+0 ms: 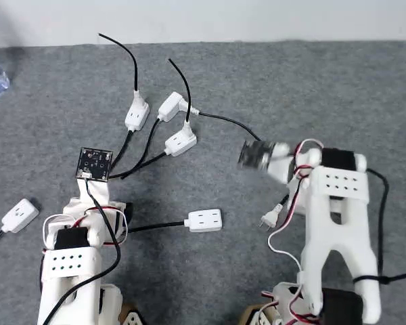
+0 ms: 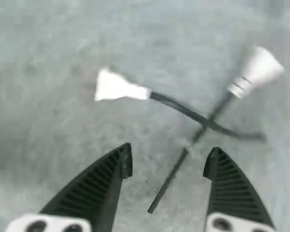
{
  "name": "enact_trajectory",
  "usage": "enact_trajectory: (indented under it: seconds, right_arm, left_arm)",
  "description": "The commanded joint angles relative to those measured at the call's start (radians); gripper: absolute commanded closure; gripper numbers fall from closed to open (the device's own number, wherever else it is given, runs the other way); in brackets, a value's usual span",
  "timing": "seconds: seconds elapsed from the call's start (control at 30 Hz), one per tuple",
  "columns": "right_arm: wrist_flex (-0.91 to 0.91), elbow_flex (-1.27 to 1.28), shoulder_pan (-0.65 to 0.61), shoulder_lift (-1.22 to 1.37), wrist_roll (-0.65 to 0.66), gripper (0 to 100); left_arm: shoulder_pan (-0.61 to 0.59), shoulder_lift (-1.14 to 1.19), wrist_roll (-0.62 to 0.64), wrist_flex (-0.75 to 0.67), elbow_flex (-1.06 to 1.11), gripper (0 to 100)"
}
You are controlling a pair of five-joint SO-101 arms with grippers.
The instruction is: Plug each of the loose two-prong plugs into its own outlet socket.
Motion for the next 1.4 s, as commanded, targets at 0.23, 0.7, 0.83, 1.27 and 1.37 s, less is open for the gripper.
enact_trajectory:
  seconds: [0.23,0.7,0.83,1.27,1.37]
  right_arm:
    - [-0.012,0.089,-0.137,0.082,0.399,76.7]
    - [-0.111,-0.035,-0.104,0.417,0.402,89.0]
    - [-0.113,-0.06,-0.068,0.447,0.405,88.7]
    - [-0.262,-0.11,-0.15,0.504,0.169,99.1]
    - [-0.259,-0.18,-0.194,0.504,-0.037,97.7]
  left_arm:
    - [0.002,-0.017,0.005,-0.014,-0.005,77]
    - [0.002,-0.017,-0.026,-0.012,-0.005,77]
    - [0.002,-0.017,-0.026,-0.012,-0.004,77]
    - [0.003,-0.017,-0.026,-0.012,-0.004,77]
    - [0.003,-0.017,-0.026,-0.012,-0.004,77]
